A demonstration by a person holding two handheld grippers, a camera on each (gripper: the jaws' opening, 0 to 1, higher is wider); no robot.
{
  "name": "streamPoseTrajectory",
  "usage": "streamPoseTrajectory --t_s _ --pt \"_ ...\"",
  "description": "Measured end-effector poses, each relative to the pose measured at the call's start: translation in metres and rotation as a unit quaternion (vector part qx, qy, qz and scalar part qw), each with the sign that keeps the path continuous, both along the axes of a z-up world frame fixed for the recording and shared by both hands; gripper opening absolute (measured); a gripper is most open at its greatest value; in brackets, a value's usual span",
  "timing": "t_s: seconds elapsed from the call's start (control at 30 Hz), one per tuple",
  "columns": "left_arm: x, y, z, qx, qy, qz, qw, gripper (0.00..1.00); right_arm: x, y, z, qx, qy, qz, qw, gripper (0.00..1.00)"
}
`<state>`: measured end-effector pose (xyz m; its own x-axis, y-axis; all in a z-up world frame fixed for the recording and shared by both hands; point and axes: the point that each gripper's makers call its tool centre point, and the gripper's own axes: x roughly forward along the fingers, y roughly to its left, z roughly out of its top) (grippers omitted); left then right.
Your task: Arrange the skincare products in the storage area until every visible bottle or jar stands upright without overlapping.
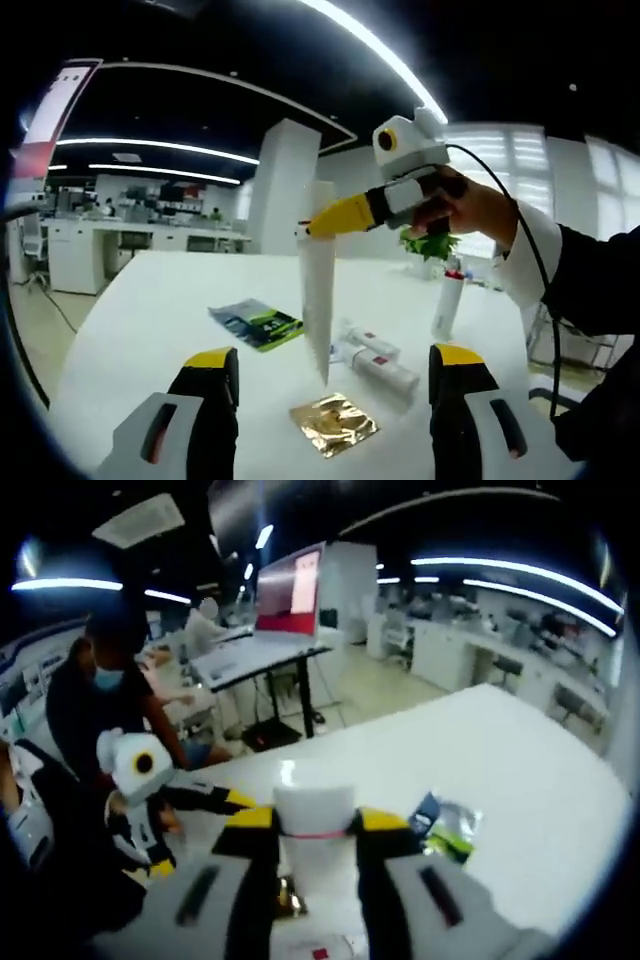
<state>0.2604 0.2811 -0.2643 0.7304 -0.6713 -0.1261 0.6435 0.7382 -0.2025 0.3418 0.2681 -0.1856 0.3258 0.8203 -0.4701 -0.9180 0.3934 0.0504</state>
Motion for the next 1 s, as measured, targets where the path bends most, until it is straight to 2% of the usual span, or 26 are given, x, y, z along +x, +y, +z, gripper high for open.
streamPoseTrajectory --t_s 0.13,0.23,0.53,0.7,0.8,0.9,1.0 --pt "0.001 -0.001 -0.003 0.01 -0.003 0.001 0.9999 0.77 -0.004 -0.001 0.012 0.037 0.024 -0.029 0.9986 0.27" --pt "-0.003 -0.003 -0.001 -0.002 -0.003 -0.014 0.9999 0.73 -0.008 -0.001 0.018 0.066 0.05 -0.047 0.9955 0.27" --pt "-0.005 -0.001 0.008 -0.005 -0.033 -0.018 0.9993 0.59 -0.018 -0.003 0.034 0.138 0.092 -0.063 0.9841 0.27" --pt "-0.006 -0.002 0.009 -0.006 -0.041 -0.021 0.9989 0.56 -0.021 -0.006 0.038 0.171 0.113 -0.068 0.9765 0.27" --pt "-0.009 -0.004 0.013 -0.012 -0.052 -0.029 0.9982 0.48 -0.024 -0.009 0.036 0.181 0.124 -0.075 0.9728 0.27" --pt "-0.012 -0.006 0.018 -0.018 -0.065 -0.035 0.9971 0.42 -0.026 -0.011 0.039 0.213 0.152 -0.085 0.9614 0.27" --pt "-0.013 -0.008 0.019 -0.01 -0.073 -0.034 0.9967 0.38 -0.026 -0.015 0.045 0.259 0.179 -0.094 0.9446 0.27"
